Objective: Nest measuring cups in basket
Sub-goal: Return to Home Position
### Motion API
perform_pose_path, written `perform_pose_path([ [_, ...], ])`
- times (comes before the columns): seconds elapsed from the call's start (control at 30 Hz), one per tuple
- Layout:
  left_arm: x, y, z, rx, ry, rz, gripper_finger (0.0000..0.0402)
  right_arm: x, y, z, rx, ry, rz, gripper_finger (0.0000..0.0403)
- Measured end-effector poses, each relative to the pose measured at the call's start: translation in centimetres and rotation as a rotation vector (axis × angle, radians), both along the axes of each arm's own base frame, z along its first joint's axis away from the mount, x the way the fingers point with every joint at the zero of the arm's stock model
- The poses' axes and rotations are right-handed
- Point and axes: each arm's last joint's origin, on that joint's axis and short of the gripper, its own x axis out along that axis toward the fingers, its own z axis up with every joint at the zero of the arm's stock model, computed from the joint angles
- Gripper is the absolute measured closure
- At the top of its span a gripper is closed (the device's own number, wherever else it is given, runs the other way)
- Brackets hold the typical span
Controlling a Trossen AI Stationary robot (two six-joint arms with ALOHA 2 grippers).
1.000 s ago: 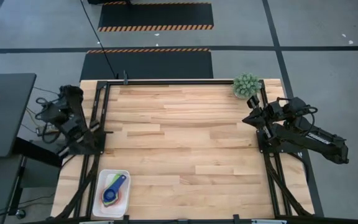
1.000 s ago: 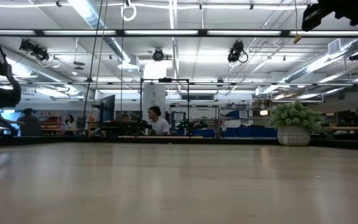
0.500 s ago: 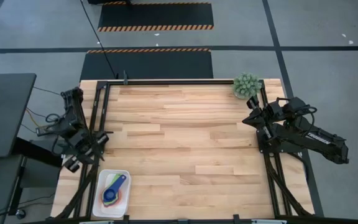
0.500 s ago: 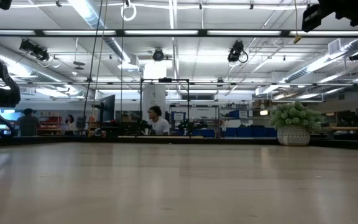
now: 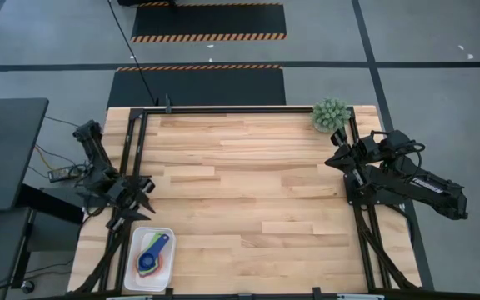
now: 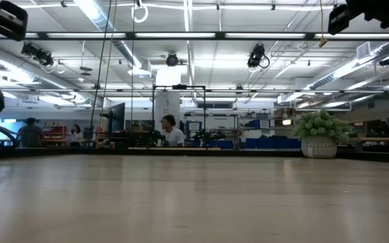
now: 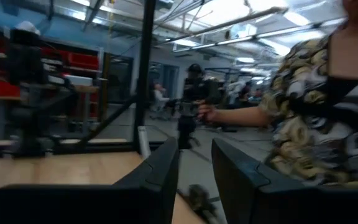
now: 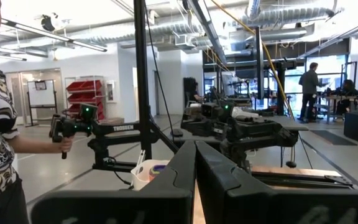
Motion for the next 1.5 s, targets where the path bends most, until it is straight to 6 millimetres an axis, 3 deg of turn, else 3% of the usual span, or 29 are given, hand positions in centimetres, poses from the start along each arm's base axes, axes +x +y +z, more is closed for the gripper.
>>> perform_pose_path([
  [0.43,1.5,1.3,-0.7,0.122,0.021,0.238,0.0298,0.0,0.0,0.0,-0.014,-0.002,-0.002,0.0385],
  [0.67,2.1,2.1,-0.8,0.142,0.031,0.311,0.0298,0.2,0.0,-1.0,-0.045,0.086,0.038,0.0385],
  [0.87,2.6,2.7,-0.9,0.14,0.031,0.327,0.0298,0.3,0.0,-1.2,-0.214,0.037,0.001,0.0385],
  [1.27,3.2,3.8,-1.4,0.169,0.065,0.35,0.0298,1.3,-0.6,-5.3,-0.173,0.02,0.003,0.0385],
  [1.5,3.3,3.8,-1.7,0.158,0.094,0.254,0.0298,1.6,-0.7,-8.0,-0.145,0.046,0.009,0.0385],
])
